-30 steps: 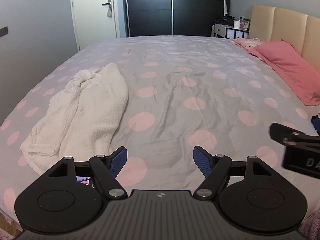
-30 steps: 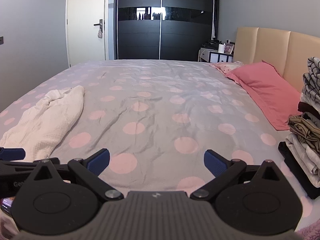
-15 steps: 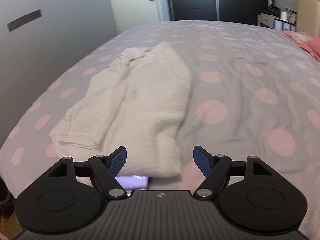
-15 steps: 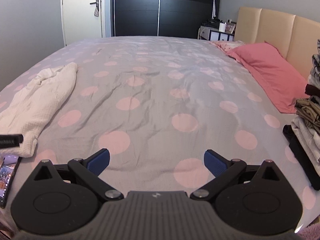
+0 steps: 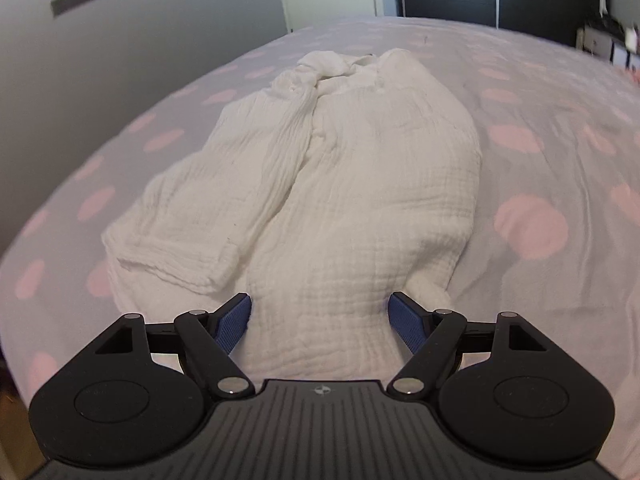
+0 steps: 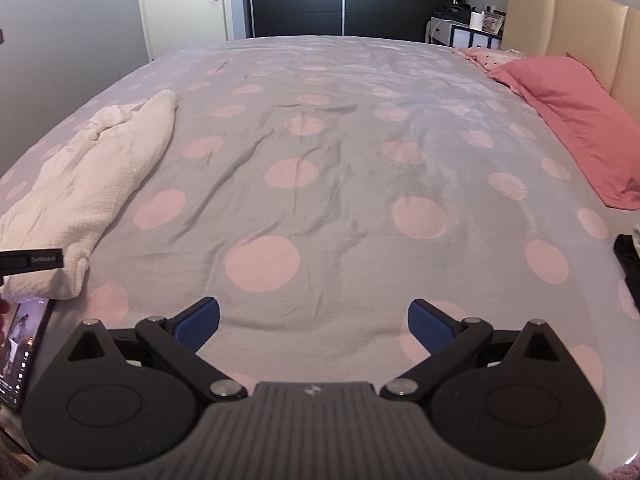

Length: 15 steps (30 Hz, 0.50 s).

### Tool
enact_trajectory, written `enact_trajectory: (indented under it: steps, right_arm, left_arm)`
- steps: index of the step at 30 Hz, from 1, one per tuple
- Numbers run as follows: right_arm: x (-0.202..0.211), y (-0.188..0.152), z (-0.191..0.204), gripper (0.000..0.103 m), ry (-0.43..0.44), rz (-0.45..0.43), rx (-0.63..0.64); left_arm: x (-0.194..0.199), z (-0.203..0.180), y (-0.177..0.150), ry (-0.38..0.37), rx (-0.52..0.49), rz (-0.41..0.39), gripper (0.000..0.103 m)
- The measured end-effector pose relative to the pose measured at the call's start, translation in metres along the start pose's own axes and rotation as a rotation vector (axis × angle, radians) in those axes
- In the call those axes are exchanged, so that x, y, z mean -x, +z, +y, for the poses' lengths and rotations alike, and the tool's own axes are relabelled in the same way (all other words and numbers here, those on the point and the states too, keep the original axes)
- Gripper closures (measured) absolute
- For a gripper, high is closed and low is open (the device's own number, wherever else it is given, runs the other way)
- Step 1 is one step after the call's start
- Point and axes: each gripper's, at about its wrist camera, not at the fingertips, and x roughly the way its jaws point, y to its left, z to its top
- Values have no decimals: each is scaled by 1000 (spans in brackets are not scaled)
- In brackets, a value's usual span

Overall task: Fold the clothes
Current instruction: 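Move the left tool to the white shirt and close it on the hem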

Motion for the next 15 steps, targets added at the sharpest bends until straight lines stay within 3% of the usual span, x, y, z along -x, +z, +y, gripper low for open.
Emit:
enact_trajectory:
  steps: [2, 4, 7, 10, 15]
  right_arm:
    - [-1, 2, 3, 1, 4, -2, 8]
    - [-2, 2, 4, 1, 1, 2, 14]
    - [-2, 1, 2, 1, -6, 7, 11]
    - [2, 0, 1, 1, -14, 5, 6]
    - [14, 1, 1, 1, -12, -30, 6]
  left_arm:
    - [-3, 5, 2, -20, 36, 5, 41]
    - [-4, 7, 3, -31, 51, 4, 62]
    - [2, 8, 4, -53, 73, -12, 81]
    - [15, 6, 6, -101, 73, -56, 90]
    - [42, -11, 12, -183, 33, -119, 91]
